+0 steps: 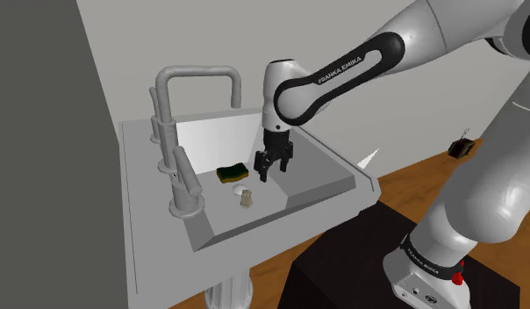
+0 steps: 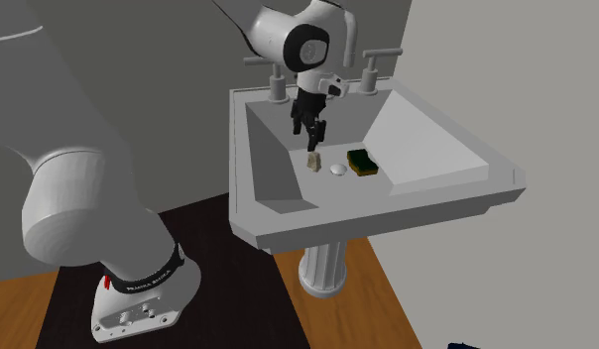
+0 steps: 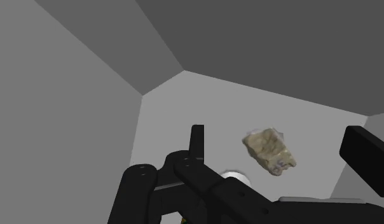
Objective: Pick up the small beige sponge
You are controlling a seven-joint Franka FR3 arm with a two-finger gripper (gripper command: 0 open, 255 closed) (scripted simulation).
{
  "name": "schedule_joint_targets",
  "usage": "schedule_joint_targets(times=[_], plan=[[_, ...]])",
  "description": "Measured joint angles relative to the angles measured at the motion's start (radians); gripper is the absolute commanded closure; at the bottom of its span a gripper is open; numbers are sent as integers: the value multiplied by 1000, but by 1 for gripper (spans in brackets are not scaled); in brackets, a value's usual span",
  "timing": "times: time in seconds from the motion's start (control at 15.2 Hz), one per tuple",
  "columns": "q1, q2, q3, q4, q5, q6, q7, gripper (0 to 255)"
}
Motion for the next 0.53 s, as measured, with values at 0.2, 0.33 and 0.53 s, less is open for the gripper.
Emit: schedule_joint_targets(times=[0.2, 0.33, 0.53], plan=[[15, 128, 8, 80, -56, 56, 54, 0], [30, 194, 9, 119, -90, 87, 89, 0], [56, 301, 2, 198, -142, 120, 137, 0]])
